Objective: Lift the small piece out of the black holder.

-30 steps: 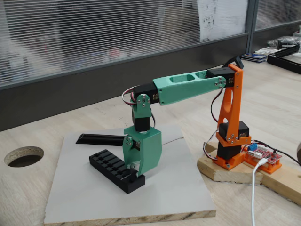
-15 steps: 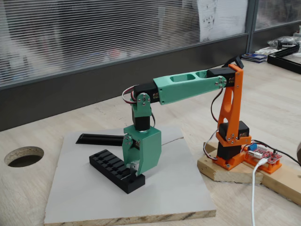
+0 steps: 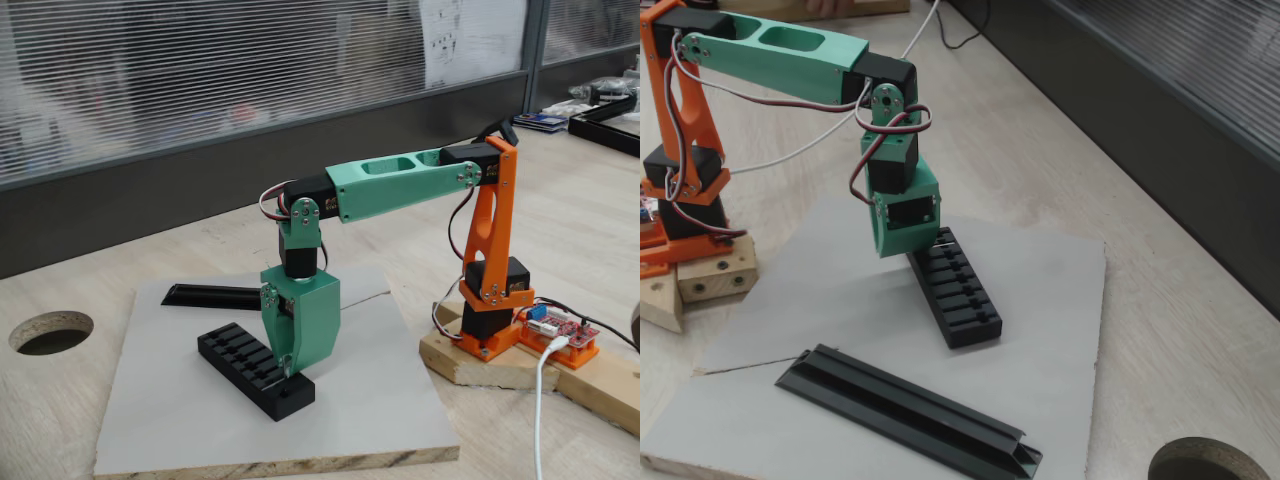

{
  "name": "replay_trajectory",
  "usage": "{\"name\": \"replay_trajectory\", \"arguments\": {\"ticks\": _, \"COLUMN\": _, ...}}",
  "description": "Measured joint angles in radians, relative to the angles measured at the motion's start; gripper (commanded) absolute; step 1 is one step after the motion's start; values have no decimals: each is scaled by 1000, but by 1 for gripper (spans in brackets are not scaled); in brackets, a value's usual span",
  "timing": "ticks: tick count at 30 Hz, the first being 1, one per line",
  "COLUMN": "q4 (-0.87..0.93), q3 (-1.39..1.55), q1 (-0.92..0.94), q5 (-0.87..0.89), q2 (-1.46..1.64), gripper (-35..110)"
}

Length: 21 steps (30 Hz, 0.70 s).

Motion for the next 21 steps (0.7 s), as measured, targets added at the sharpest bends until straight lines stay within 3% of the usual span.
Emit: {"name": "replay_trajectory", "arguments": {"ticks": 21, "q4": 5, "q3": 0, "q1": 48, "q5": -2, "q2": 75, "gripper": 3}}
